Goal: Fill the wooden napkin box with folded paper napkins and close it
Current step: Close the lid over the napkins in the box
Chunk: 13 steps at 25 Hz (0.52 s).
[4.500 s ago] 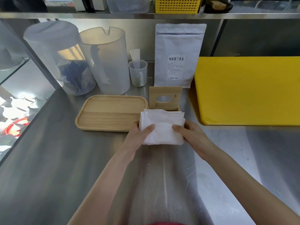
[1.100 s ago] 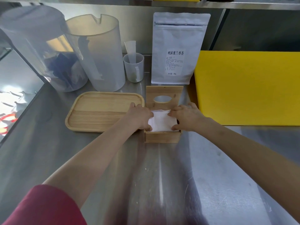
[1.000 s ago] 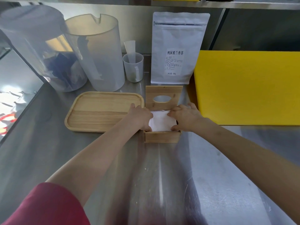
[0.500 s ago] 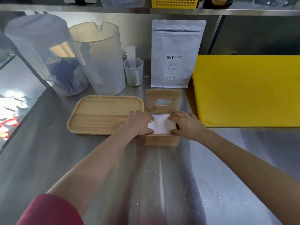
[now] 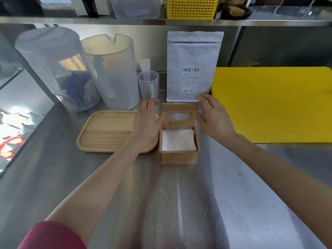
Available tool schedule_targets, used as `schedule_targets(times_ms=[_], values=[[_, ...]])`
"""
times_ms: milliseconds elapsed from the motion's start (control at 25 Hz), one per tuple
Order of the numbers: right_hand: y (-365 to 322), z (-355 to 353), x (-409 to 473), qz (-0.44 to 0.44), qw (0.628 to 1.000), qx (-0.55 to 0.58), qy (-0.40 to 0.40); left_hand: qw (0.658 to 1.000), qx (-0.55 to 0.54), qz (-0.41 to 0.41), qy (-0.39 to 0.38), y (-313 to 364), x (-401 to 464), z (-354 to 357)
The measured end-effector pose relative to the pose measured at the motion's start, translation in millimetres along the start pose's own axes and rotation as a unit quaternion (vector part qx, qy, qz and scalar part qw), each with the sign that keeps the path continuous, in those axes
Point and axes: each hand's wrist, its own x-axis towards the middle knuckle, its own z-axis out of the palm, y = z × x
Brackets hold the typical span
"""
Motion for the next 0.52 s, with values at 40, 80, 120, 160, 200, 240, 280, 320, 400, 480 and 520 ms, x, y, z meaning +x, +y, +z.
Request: schedule_targets(times_ms=[40,80,120,160,200,240,280,320,400,480,520], values=[[1.2,1.0,3.7,0.007,1.000,0.000,-0.013,1.000,0.008,0.002,-0.014,1.6,3.5,-0.6],[2.6,2.2,5.8,0.014,1.000,0.001,-0.023,0.999,0.016,0.005,-0.031,3.1,6.4,-0.9],[3.8,3.4,6.9,0.020,0.999,0.005,-0.027,0.999,0.022,0.008,-0.046,4.1,8.7,-0.8],[4.9,4.1,7.1,0.023,0.999,0.010,-0.027,0.998,0.025,0.011,-0.057,4.9,10.1,-0.7],[5.7,4.3,6.8,0.024,0.999,0.017,-0.025,0.998,0.025,0.014,-0.064,5.6,10.8,-0.8],[6.4,4.0,6.5,0.024,0.999,0.024,-0.023,0.997,0.023,0.015,-0.066,6.2,11.1,-1.1],[6.9,3.9,6.1,0.024,0.999,0.031,-0.019,0.998,0.017,0.015,-0.062,6.7,10.9,-1.6],[7.3,3.7,5.8,0.026,0.999,0.039,-0.015,0.998,0.011,0.015,-0.053,7.1,10.1,-1.9],[7.5,3.4,5.1,0.033,0.998,0.052,-0.010,0.999,-0.006,0.011,-0.038,6.7,7.9,-2.8],[7.4,2.3,2.6,0.037,0.997,0.059,-0.020,0.999,-0.031,0.002,-0.041,5.1,5.8,-4.4],[7.0,1.0,0.1,0.035,0.997,0.060,-0.028,0.998,-0.045,-0.001,-0.047,4.3,4.3,-5.3]])
